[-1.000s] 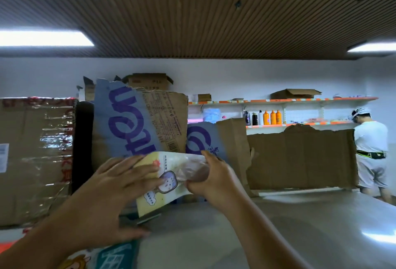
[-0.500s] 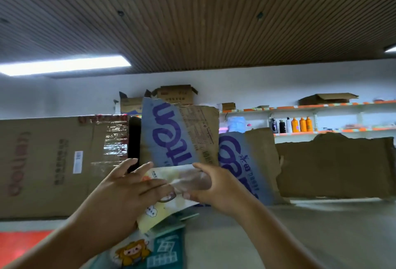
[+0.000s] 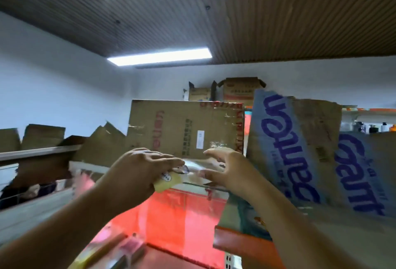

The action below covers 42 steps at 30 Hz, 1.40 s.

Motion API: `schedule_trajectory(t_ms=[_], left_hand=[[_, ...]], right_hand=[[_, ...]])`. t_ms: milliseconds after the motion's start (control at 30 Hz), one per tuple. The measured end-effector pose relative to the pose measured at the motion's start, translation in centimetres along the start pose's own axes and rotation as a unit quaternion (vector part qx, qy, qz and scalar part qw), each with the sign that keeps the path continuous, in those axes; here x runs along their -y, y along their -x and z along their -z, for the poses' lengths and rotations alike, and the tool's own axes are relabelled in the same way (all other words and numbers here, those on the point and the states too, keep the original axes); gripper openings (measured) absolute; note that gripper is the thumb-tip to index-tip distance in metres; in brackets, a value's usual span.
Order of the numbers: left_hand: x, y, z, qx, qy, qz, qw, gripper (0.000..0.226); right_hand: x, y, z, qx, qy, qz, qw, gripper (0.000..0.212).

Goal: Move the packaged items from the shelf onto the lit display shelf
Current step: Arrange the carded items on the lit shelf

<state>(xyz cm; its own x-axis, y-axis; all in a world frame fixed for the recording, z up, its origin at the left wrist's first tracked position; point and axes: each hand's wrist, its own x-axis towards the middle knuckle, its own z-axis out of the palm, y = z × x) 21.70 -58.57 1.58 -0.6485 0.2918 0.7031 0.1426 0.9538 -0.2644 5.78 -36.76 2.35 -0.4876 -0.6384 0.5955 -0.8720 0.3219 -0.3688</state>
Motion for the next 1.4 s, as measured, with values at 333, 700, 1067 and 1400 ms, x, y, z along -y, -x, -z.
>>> schedule_trajectory(t_ms=[333, 700, 1067, 1400], left_hand=[[10.9, 14.2, 6.1, -0.024, -0.035, 0.123, 0.991, 0.043], [15.1, 22.2, 4.7, 0.040, -0.011, 0.136, 0.990, 0.039], [23.6, 23.5, -6.4, 0.145, -0.038, 0.138, 0.979, 0.056], [33.6, 26.1, -23.9, 0.216, -0.008, 0.174, 0.961, 0.062]], right_hand=[[11.5, -5.2, -16.5, 0.076, -0.040, 0.155, 0.984, 0.055], [11.2, -8.3, -28.4, -0.042, -0.031, 0.237, 0.970, 0.058], [4.6, -14.2, -40.8, -0.022, -0.063, 0.217, 0.974, 0.044], [-6.2, -21.1, -54.8, 0.182, -0.063, 0.097, 0.976, 0.057]])
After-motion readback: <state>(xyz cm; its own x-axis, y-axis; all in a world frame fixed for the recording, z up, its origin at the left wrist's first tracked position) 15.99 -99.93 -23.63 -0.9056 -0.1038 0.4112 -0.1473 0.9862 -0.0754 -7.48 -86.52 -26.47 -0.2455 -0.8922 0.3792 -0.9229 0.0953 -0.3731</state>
